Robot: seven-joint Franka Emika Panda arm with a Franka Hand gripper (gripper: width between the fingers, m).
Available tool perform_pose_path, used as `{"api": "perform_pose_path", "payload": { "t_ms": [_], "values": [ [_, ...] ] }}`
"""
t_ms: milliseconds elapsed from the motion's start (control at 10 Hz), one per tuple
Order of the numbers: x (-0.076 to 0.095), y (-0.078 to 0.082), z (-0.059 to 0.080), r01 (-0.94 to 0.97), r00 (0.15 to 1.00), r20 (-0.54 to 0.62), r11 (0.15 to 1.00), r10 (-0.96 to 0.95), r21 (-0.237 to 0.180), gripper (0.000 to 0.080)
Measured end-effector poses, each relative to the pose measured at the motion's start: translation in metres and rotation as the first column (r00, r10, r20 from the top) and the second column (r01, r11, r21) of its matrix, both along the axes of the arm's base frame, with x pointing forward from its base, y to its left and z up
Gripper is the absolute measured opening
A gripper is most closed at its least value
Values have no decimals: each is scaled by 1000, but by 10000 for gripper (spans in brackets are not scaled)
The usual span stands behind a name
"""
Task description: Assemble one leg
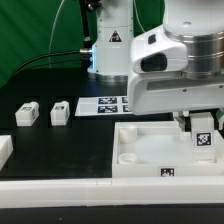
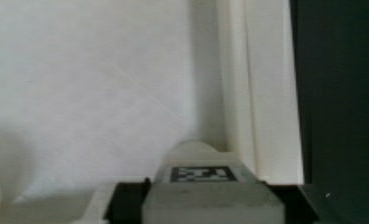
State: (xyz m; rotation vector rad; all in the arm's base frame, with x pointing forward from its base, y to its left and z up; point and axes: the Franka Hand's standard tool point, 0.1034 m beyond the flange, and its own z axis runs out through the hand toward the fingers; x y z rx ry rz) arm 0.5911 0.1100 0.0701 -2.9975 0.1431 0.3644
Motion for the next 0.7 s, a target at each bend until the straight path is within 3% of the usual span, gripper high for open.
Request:
{"api": "perform_pose_path", "payload": {
  "t_ms": [400,700],
  "values": [
    [0,0,0,75,997,-10,997,-75,-13,291],
    [0,2,0,426,901,-44,900,-431,-96,292]
  ]
}}
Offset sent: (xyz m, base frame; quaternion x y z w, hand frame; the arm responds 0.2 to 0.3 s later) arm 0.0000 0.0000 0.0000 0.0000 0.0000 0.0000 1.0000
